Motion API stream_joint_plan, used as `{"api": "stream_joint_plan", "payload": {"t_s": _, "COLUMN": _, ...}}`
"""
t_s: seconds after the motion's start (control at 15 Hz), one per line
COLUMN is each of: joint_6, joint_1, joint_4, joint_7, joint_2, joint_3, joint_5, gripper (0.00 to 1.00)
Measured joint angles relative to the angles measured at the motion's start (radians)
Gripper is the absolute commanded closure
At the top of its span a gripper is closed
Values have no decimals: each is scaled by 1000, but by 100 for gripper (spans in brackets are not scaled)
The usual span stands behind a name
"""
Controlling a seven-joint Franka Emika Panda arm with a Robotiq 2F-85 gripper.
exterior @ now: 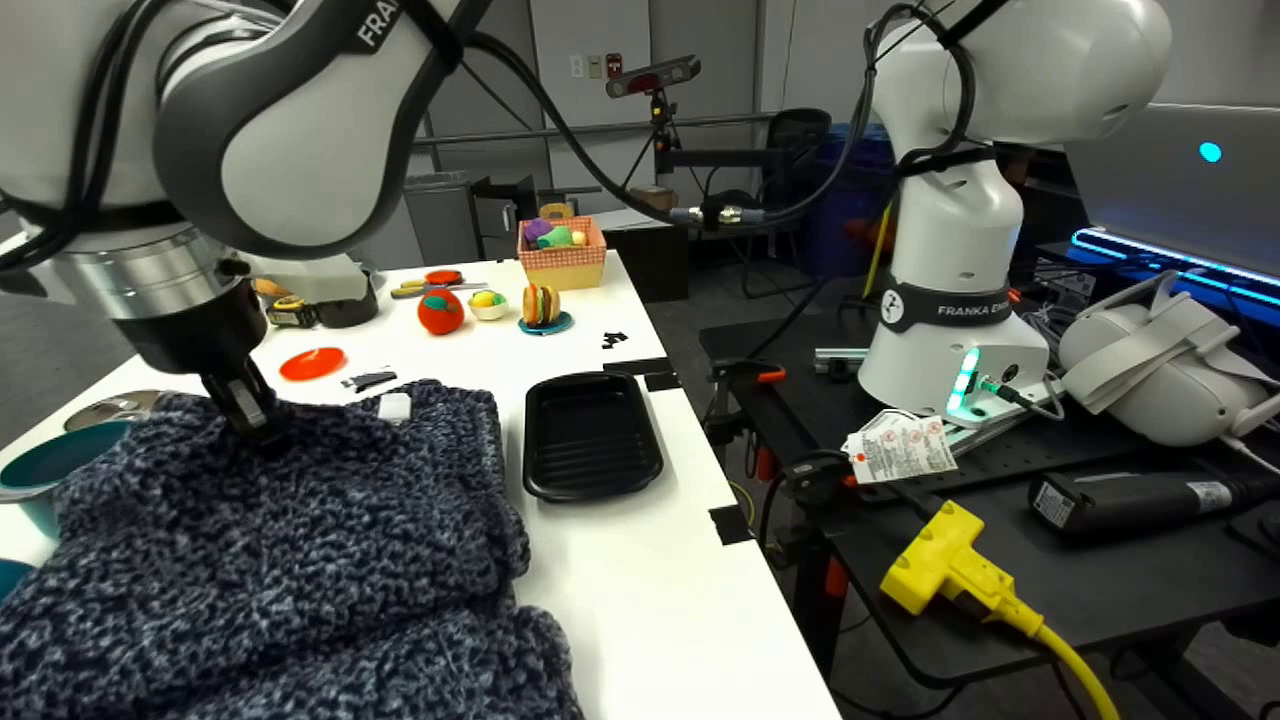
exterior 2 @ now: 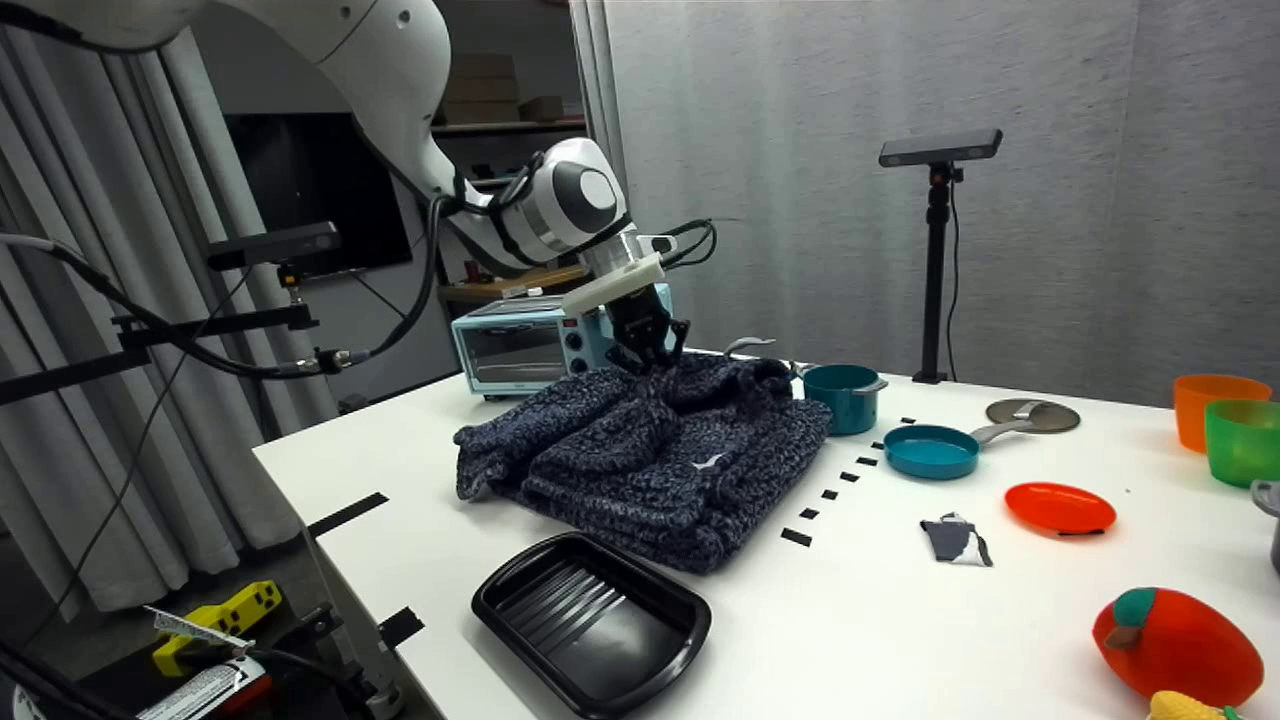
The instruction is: Unfold the fleece blanket once from right to left
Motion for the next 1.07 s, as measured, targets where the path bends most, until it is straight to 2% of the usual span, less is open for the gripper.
{"api": "stream_joint_plan", "payload": {"t_s": 0.2, "joint_6": -3, "joint_1": -9, "joint_4": -18, "joint_7": 102, "joint_2": -14, "joint_3": -56, "joint_5": -12, "gripper": 99}}
{"api": "stream_joint_plan", "payload": {"t_s": 0.27, "joint_6": -6, "joint_1": -12, "joint_4": -28, "joint_7": 131, "joint_2": -17, "joint_3": -69, "joint_5": -12, "gripper": 71}}
{"api": "stream_joint_plan", "payload": {"t_s": 0.33, "joint_6": -10, "joint_1": -16, "joint_4": -37, "joint_7": 156, "joint_2": -18, "joint_3": -79, "joint_5": -12, "gripper": 70}}
{"api": "stream_joint_plan", "payload": {"t_s": 0.53, "joint_6": -46, "joint_1": -36, "joint_4": -58, "joint_7": 201, "joint_2": -18, "joint_3": -84, "joint_5": -7, "gripper": 49}}
{"api": "stream_joint_plan", "payload": {"t_s": 0.93, "joint_6": -97, "joint_1": -62, "joint_4": -74, "joint_7": 206, "joint_2": -18, "joint_3": -74, "joint_5": 27, "gripper": 3}}
{"api": "stream_joint_plan", "payload": {"t_s": 1.07, "joint_6": -98, "joint_1": -65, "joint_4": -76, "joint_7": 206, "joint_2": -19, "joint_3": -74, "joint_5": 37, "gripper": 0}}
